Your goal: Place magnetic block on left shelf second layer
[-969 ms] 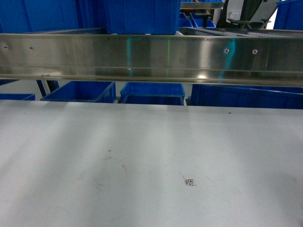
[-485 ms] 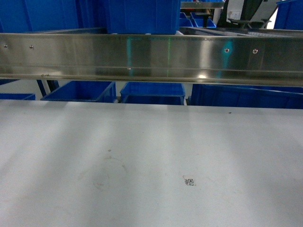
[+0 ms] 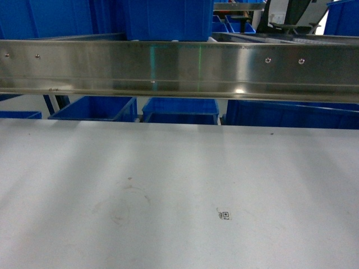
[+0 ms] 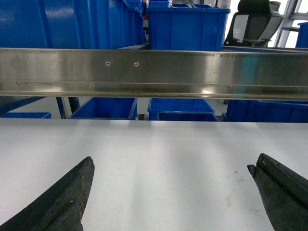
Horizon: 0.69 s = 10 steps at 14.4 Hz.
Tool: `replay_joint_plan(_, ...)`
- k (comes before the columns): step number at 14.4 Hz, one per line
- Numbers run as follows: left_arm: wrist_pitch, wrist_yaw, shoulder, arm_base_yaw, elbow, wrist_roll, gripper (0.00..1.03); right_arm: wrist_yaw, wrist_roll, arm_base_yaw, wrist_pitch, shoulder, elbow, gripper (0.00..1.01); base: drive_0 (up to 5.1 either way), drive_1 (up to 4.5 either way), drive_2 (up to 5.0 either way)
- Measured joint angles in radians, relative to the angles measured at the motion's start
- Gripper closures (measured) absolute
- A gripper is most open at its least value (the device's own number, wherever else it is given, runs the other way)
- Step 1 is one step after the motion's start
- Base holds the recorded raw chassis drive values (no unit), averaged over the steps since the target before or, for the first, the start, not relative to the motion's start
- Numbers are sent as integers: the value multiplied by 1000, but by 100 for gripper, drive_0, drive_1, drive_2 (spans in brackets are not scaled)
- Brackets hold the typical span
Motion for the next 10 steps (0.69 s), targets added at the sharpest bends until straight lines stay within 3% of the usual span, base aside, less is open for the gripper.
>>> replay_joint_plan(2,0,0,0,0,0,0,5,19,1,51,-8,-2,-10,68,0,0,0)
replay_joint_plan(3,0,0,0,0,0,0,5,58,0,109,-1,-2,-18,68,0,0,0)
replay_joint_plan(4,0,0,0,0,0,0,5,83,0,127,2,-3,-23,68,0,0,0)
replay_joint_plan(6,0,0,0,0,0,0,5,170,-21,140,23,-2,-31,68,0,0,0)
replay_joint_plan(10,0,0,0,0,0,0,5,179,-44,145,18,-2,-34,68,0,0,0)
